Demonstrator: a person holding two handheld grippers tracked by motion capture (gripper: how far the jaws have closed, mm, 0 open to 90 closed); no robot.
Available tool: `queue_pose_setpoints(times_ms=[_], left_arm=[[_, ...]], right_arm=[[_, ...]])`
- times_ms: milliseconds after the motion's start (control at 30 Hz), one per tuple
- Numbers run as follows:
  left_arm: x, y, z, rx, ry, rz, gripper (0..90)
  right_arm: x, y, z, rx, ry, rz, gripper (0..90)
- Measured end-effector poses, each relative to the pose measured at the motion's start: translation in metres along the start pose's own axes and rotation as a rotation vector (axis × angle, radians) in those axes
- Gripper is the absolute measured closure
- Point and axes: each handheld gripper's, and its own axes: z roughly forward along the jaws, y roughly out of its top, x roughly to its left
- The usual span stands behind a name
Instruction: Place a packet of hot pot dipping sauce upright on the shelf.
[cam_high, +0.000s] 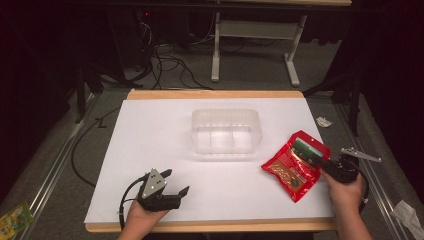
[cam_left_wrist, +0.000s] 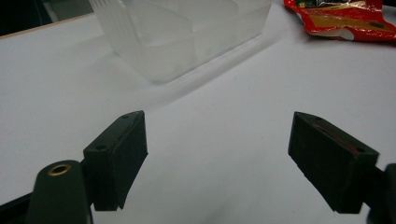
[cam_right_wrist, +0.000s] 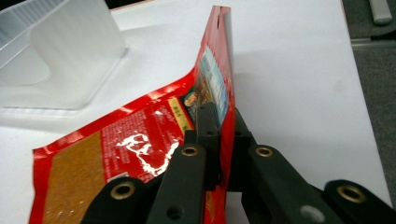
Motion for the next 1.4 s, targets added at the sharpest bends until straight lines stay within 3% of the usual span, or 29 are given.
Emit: queue_pose_setpoints(times_ms=[233, 500, 767, 833, 1300, 1400], left_arm=[[0.0, 0.0, -0.001, -0.003, -0.004, 0.001, 20.2], [-0.001, 0.001, -0.002, -0.01, -0.002, 0.003, 20.2], [0.0, 0.002, -0.003, -0.018, -0.008, 0.001, 20.2], [-0.001, 0.002, -0.004, -0.026, -0.014, 0.0, 20.2], [-0.002, 0.003, -0.004, -0.035, -0.019, 0.004, 20.2], [-0.001, 0.003, -0.005, -0.037, -0.022, 0.004, 20.1]], right_arm=[[0.009, 0.002, -0.008, -0.033, 0.015, -0.014, 89.9], [0.025, 0.007, -0.026, -0.112, 0.033, -0.034, 90.0], [0.054, 0.012, -0.045, -0.191, 0.045, -0.103, 90.0], [0.067, 0.013, -0.048, -0.21, 0.048, -0.14, 90.0], [0.101, 0.021, -0.064, -0.286, 0.107, -0.188, 90.0], [0.115, 0.024, -0.07, -0.308, 0.124, -0.231, 90.0]])
